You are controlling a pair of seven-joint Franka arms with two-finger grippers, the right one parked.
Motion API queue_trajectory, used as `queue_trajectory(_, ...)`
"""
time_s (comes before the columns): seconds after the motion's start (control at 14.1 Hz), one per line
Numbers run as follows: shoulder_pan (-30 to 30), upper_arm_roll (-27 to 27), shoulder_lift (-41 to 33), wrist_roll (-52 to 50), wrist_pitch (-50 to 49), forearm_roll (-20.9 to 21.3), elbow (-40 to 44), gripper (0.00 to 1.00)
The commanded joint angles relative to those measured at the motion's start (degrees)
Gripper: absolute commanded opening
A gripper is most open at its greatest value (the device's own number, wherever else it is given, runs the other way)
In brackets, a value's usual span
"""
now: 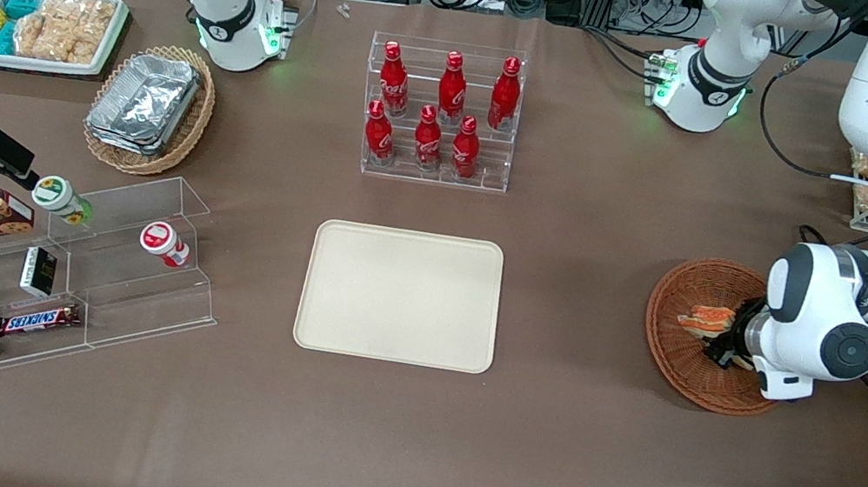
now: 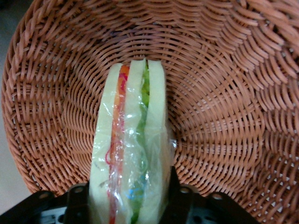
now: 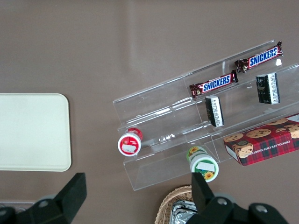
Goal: Place sandwich from basket to tray
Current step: 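Lift the sandwich out of the basket with the left gripper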
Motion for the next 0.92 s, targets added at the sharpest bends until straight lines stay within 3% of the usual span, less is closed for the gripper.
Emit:
queue_trajectory(0.0,0.20,-0.25,-4.11,-1.19,-1.77,0.08,-0.55,0.00)
queue_trajectory(0.21,-0.15,-0.69,-11.31,0.99,-10.20,0.17,0.59,0.00)
queue_trajectory(0.35,-0.41,-2.44,-16.24,7.66,-18.71,0.00,2.26,0.00)
queue_trajectory(0.57,-0.41,-9.63,-18.72,11.73,-27.52,-3.25,7.00,0.00)
queue_trajectory(0.85,-0.50,-23.16,-17.58,10.42,-26.50,-5.45,9.91,0.00)
